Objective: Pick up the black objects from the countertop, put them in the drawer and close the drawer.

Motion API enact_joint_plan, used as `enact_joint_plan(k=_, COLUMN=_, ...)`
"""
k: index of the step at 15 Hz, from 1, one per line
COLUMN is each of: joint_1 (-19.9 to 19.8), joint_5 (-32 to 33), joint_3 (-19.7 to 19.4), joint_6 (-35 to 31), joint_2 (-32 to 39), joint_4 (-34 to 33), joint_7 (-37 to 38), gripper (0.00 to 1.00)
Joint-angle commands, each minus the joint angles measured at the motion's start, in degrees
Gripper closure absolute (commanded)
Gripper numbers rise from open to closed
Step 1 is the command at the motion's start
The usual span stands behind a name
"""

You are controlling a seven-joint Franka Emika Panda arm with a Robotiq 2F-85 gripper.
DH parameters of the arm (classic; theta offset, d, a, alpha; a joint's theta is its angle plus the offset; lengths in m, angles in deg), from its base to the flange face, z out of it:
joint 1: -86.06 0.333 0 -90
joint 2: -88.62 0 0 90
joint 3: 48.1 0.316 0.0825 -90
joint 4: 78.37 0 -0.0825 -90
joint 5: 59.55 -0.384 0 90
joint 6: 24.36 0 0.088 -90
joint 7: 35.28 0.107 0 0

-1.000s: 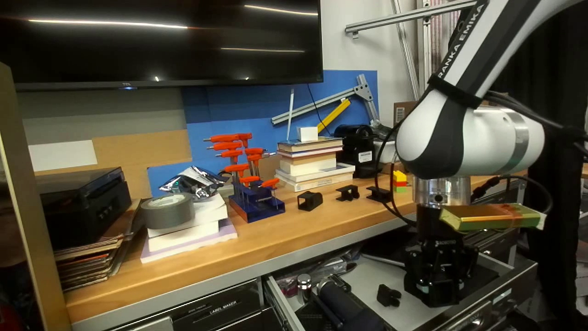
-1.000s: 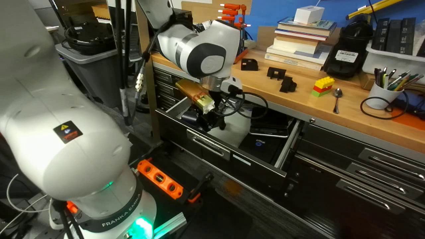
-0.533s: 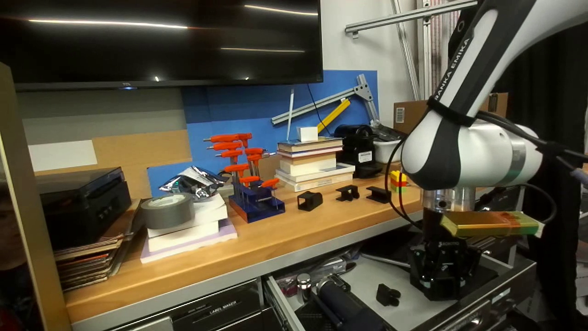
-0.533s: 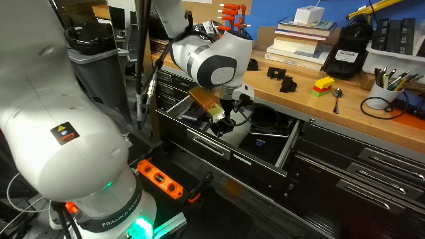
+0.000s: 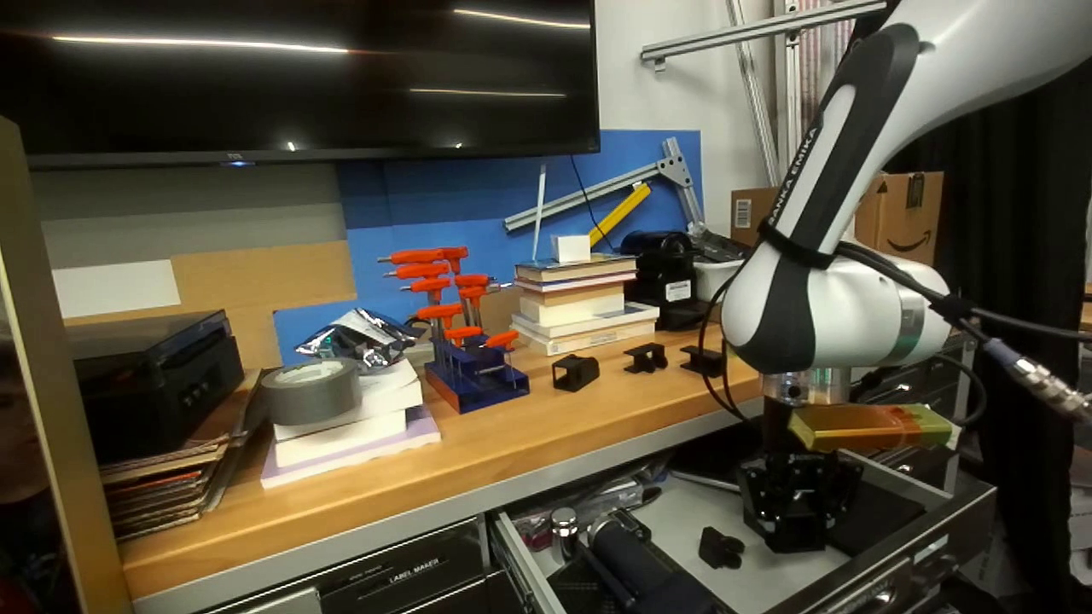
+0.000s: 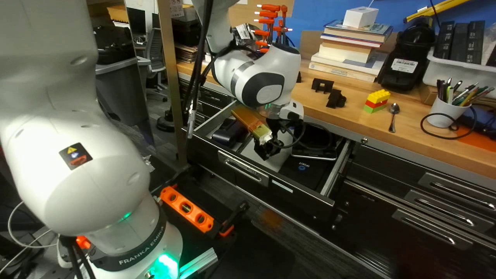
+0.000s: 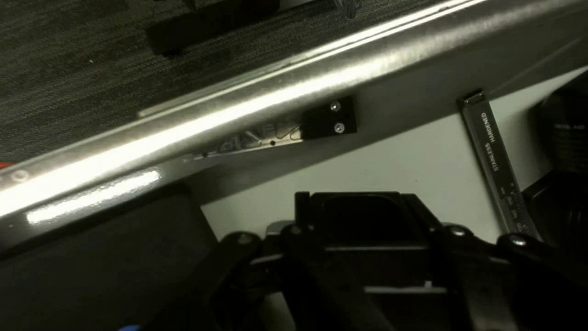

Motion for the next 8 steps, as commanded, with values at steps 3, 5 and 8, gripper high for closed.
enact_joint_plan(k=3, joint_1=-0.9, joint_5=0.5, joint_3=0.5, joint_6=-1.2, joint_2=3.2, joint_4=-1.3, joint_7=-0.1, gripper=0.75)
enact_joint_plan(k=5, joint_1=-1.2, joint_5=0.0, joint_3=0.6, joint_6=-1.1, joint_2=3.4, joint_4=-1.0, joint_7=-0.2, gripper=0.24)
enact_joint_plan(k=8, joint_1=-1.4, joint_5=0.6, joint_3=0.3, joint_6=-0.7, joint_2=2.6, joint_4=-0.3, joint_7=0.1, gripper=0.04)
